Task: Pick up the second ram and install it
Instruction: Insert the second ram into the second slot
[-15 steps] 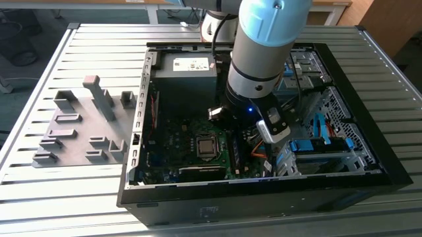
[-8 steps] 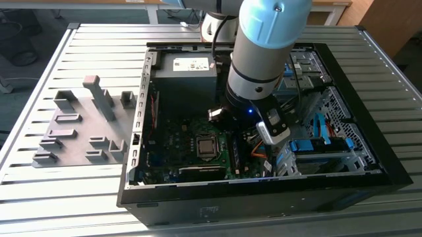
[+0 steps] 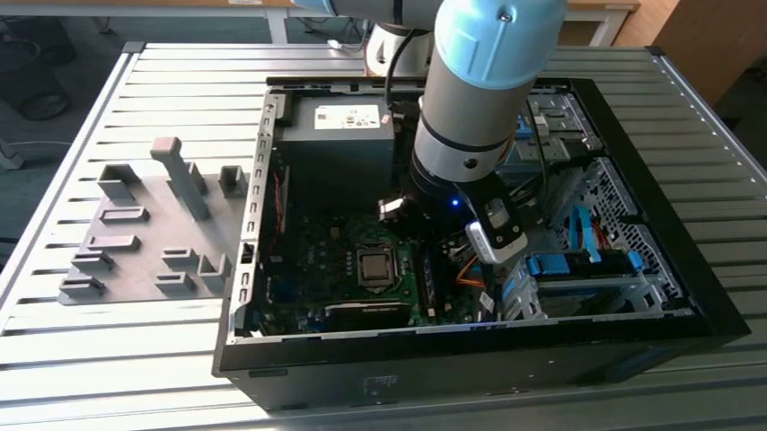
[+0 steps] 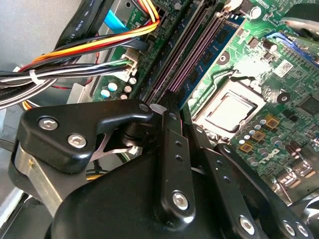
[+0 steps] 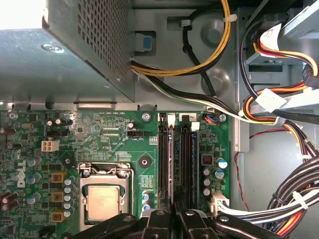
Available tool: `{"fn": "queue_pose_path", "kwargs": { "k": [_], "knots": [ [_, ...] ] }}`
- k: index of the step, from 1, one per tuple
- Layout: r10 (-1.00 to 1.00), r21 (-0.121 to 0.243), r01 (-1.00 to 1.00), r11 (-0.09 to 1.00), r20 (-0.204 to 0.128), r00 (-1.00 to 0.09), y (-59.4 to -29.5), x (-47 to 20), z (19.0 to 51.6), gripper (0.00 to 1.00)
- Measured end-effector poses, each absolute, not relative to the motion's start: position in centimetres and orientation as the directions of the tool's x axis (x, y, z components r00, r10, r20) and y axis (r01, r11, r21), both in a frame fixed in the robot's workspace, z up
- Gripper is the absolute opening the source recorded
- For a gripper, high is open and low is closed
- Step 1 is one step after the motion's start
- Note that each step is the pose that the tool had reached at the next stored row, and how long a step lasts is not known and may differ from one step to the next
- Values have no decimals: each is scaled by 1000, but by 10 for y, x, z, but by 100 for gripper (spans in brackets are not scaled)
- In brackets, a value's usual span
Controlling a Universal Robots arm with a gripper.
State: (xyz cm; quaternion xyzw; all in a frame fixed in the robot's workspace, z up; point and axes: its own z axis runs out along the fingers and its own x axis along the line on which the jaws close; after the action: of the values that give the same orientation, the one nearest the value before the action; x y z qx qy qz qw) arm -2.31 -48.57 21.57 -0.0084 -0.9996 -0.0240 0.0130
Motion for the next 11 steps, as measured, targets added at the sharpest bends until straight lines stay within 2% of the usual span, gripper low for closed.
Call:
{"fn": "queue_pose_path", "kwargs": {
  "k": [11],
  "knots": [
    [44, 43, 45, 998, 26, -999, -485, -23, 215, 14]
  ]
}}
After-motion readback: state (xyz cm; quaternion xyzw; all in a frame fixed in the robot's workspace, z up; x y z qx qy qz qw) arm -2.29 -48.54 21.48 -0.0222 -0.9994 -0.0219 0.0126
